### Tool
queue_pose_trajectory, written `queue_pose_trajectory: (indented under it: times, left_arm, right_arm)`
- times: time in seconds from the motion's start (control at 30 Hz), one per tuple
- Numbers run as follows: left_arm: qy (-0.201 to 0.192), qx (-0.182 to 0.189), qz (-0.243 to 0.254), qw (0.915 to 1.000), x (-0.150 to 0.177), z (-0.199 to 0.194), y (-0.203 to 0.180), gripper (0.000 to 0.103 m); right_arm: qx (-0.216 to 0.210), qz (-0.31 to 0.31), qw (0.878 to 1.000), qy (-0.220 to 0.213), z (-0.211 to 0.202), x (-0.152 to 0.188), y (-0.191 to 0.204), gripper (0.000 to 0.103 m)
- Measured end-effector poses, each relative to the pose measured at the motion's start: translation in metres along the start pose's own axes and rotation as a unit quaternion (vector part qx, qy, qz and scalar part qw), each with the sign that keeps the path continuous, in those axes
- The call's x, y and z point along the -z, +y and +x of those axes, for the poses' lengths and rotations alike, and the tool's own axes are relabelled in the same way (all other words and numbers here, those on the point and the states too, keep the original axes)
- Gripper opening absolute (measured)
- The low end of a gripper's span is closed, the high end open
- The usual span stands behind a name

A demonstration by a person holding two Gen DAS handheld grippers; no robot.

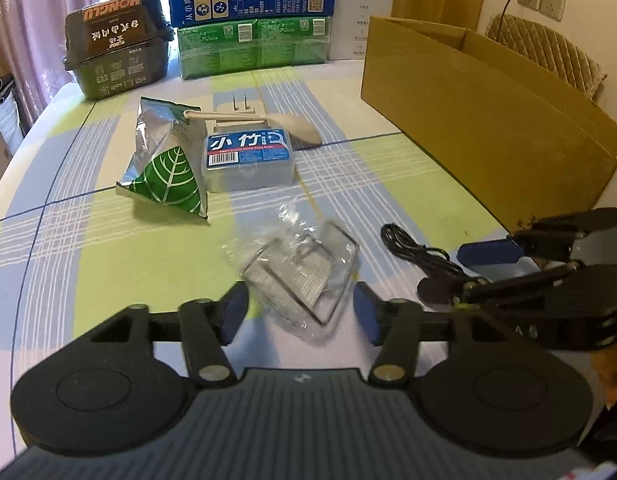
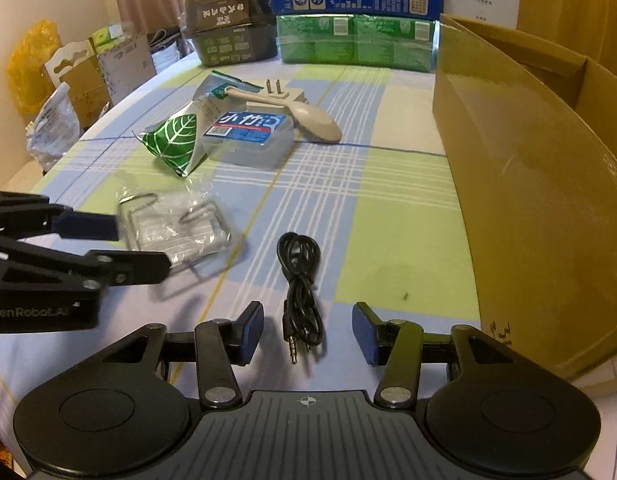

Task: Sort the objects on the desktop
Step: 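Grasp the clear plastic hook package with the left tool while the right holds the cable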

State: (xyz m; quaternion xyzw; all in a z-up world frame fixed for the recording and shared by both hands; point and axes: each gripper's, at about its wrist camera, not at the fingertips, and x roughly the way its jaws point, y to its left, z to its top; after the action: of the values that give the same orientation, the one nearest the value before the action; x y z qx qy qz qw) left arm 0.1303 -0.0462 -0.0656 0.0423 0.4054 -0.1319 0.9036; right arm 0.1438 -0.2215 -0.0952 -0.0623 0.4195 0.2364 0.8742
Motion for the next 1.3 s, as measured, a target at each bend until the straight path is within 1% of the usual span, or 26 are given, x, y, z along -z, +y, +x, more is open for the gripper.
queue_pose_trajectory:
  times: [0.07, 0.17, 0.23, 0.27, 0.3, 0.43, 0.5, 0.6, 0.7, 0.73, 0.77, 0.8, 0.97, 1.03, 1.13, 1.3]
  left_arm:
    - [0.005, 0.001, 0.002, 1.0000, 0.000, 0.006, 0.000, 0.055]
    - [0.008, -0.012, 0.007, 0.9999, -0.001, 0.013, 0.001, 0.058]
    - [0.001, -0.022, 0.012, 0.9997, -0.001, 0.013, 0.002, 0.064]
    - [-0.004, -0.024, 0.014, 0.9996, -0.002, 0.013, 0.002, 0.071]
    - [-0.009, -0.026, 0.019, 0.9994, -0.002, 0.014, 0.003, 0.073]
    - [-0.022, -0.030, 0.060, 0.9975, -0.008, 0.018, 0.001, 0.074]
    - [-0.029, -0.025, 0.097, 0.9946, -0.010, 0.020, -0.002, 0.075]
    - [-0.023, -0.012, 0.133, 0.9907, -0.009, 0.028, -0.003, 0.075]
    - [-0.014, 0.002, 0.154, 0.9880, -0.008, 0.035, -0.005, 0.073]
    - [-0.011, 0.003, 0.155, 0.9878, -0.008, 0.037, -0.005, 0.072]
    - [-0.009, 0.001, 0.154, 0.9880, -0.008, 0.039, -0.004, 0.062]
    - [-0.007, 0.001, 0.150, 0.9886, -0.009, 0.039, -0.002, 0.058]
    - [0.001, 0.005, 0.137, 0.9906, -0.008, 0.037, -0.003, 0.057]
    - [0.003, 0.005, 0.121, 0.9927, -0.008, 0.033, -0.002, 0.057]
    - [-0.003, 0.004, 0.093, 0.9957, -0.008, 0.025, 0.000, 0.057]
    - [-0.012, -0.004, 0.072, 0.9973, -0.009, 0.018, 0.003, 0.057]
  right_arm:
    - [0.000, -0.001, 1.000, -0.002, 0.001, 0.000, 0.000, 0.047]
    - [0.002, 0.000, 1.000, -0.004, 0.002, 0.000, -0.002, 0.047]
    - [0.005, -0.001, 1.000, -0.006, 0.002, -0.001, -0.003, 0.047]
    - [0.005, -0.001, 1.000, -0.007, 0.002, -0.001, -0.003, 0.047]
    - [0.006, -0.002, 1.000, -0.007, 0.003, -0.001, -0.003, 0.047]
    - [0.006, -0.002, 1.000, -0.009, 0.003, -0.001, -0.005, 0.047]
    - [0.007, -0.004, 1.000, -0.009, 0.003, -0.001, -0.005, 0.047]
    - [0.008, -0.004, 1.000, -0.009, 0.003, -0.002, -0.006, 0.047]
    - [0.008, -0.005, 1.000, -0.009, 0.003, -0.001, -0.006, 0.047]
    - [0.008, -0.004, 1.000, -0.009, 0.003, -0.002, -0.006, 0.047]
    - [0.008, -0.004, 1.000, -0.009, 0.003, -0.002, -0.006, 0.047]
    - [0.008, -0.004, 1.000, -0.009, 0.003, -0.002, -0.006, 0.047]
    - [0.005, -0.006, 1.000, -0.010, 0.004, -0.003, -0.006, 0.047]
    - [0.004, -0.012, 1.000, -0.009, 0.004, -0.003, -0.005, 0.047]
    - [0.001, -0.019, 1.000, -0.010, 0.006, -0.004, -0.002, 0.047]
    - [0.001, -0.035, 0.999, -0.010, 0.009, -0.004, 0.004, 0.046]
